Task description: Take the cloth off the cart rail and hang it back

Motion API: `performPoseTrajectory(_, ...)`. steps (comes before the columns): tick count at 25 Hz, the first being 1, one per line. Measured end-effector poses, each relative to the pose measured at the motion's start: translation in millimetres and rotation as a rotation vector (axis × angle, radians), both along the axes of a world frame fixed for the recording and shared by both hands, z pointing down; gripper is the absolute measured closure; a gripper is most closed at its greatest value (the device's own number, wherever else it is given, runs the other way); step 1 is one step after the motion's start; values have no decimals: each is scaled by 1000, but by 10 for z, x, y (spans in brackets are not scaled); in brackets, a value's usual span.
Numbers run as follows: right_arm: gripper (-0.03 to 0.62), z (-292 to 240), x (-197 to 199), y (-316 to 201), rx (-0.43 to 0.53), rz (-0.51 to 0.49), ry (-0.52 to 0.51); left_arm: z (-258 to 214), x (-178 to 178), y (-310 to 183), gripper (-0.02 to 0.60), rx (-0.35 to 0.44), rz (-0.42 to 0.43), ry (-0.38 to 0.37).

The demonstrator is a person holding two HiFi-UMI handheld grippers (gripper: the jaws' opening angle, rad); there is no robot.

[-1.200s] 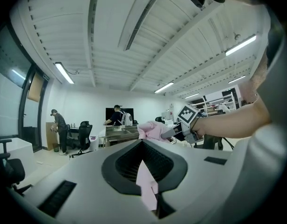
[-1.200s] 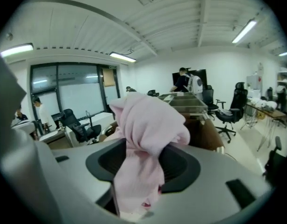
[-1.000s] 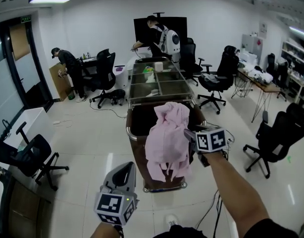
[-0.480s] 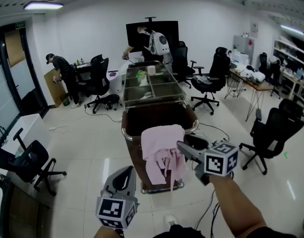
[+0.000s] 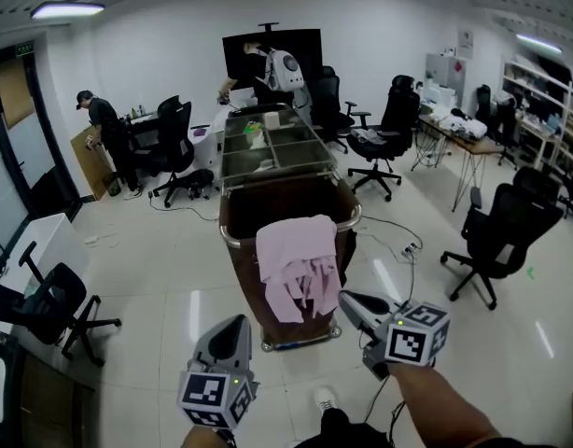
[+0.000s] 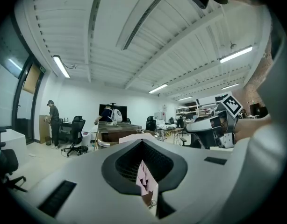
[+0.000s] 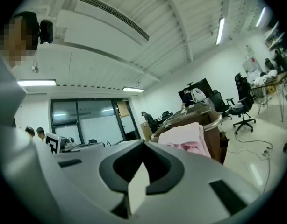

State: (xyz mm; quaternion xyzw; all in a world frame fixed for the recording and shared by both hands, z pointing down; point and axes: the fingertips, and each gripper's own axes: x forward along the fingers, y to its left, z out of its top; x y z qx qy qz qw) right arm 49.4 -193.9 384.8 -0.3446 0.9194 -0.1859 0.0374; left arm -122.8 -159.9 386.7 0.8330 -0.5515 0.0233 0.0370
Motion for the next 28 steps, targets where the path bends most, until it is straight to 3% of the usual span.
performPoseTrajectory(7,592,-99,25,207,60,2,67,50,114,99,581,-6,23,-1)
performPoseTrajectory(11,594,-25,97,257,48,14,45,91,147,130,581,-13,20,-10)
performPoseTrajectory(19,594,213,388,104,25,-2,120,162,200,-41,581,-24,-49,24)
performPoseTrajectory(28,594,320,495,-149,25,-46,165,231,512,-242,581,-36,-58,9)
